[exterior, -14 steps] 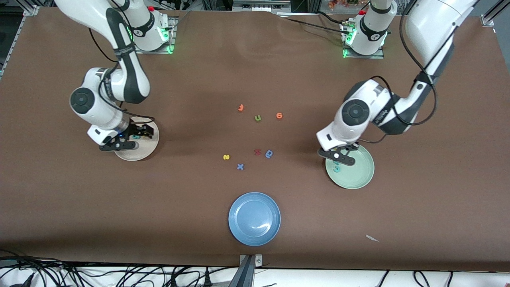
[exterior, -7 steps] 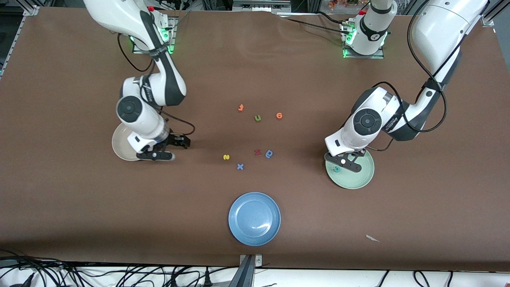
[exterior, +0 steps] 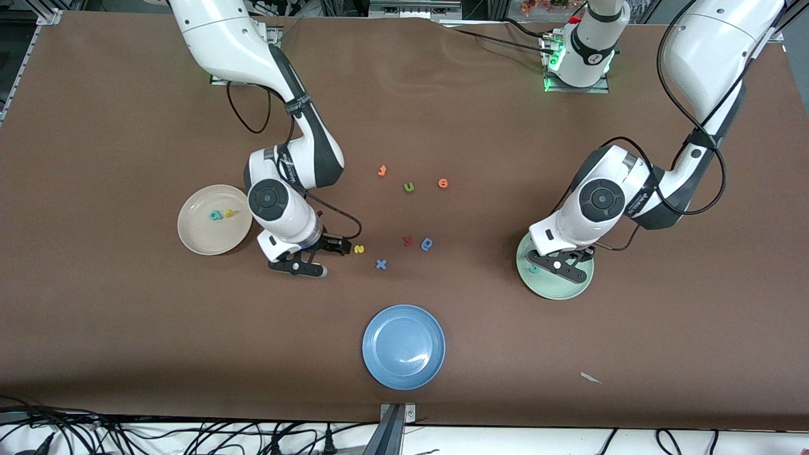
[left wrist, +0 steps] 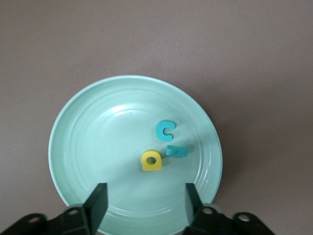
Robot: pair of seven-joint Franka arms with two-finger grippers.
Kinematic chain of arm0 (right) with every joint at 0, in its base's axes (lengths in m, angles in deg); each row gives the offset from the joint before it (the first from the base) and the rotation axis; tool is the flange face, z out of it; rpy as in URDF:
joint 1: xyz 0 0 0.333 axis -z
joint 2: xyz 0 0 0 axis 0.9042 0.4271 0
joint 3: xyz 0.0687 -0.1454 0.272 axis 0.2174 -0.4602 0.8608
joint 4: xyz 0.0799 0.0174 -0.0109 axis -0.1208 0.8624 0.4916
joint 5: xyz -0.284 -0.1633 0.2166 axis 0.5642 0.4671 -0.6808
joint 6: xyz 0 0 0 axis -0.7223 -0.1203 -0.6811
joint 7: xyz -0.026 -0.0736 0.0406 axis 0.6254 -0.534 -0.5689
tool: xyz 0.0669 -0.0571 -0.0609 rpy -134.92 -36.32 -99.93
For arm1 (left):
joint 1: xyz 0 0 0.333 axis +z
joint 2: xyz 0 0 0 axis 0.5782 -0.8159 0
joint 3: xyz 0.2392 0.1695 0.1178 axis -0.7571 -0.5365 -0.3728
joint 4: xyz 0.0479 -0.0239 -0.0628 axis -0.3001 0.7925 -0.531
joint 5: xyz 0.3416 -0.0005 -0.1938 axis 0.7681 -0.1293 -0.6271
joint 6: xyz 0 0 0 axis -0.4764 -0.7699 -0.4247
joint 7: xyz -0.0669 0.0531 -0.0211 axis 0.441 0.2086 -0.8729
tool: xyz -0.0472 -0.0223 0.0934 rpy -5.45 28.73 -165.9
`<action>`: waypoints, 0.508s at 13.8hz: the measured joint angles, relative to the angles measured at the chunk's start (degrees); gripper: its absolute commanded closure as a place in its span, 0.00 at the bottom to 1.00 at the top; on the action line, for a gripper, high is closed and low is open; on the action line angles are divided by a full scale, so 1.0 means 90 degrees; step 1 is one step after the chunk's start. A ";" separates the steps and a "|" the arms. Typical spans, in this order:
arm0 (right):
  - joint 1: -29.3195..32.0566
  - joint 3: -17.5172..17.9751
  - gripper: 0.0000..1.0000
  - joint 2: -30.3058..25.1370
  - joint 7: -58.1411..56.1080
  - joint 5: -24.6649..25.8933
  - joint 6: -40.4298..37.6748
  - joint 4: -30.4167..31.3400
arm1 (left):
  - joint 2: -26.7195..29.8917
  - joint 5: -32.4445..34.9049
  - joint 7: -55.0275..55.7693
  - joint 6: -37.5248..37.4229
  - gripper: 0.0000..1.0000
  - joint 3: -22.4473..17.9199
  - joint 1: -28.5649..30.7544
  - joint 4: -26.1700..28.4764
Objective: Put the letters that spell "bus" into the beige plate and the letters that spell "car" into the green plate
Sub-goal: 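Release the a on the green plate while the right gripper reaches the yellow 2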
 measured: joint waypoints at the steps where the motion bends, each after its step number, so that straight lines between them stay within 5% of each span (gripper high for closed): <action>1: 0.0002 0.0004 0.00 0.0106 0.0077 -0.0060 -0.0061 -0.0150 | 0.0024 -0.0001 0.0005 -0.0047 0.00 0.0023 0.0000 -0.0076; 7: -0.0240 0.0150 0.00 0.0509 0.0719 -0.0071 -0.0095 -0.0430 | 0.0589 -0.0751 0.0023 -0.1265 0.00 0.0081 0.0008 -0.0825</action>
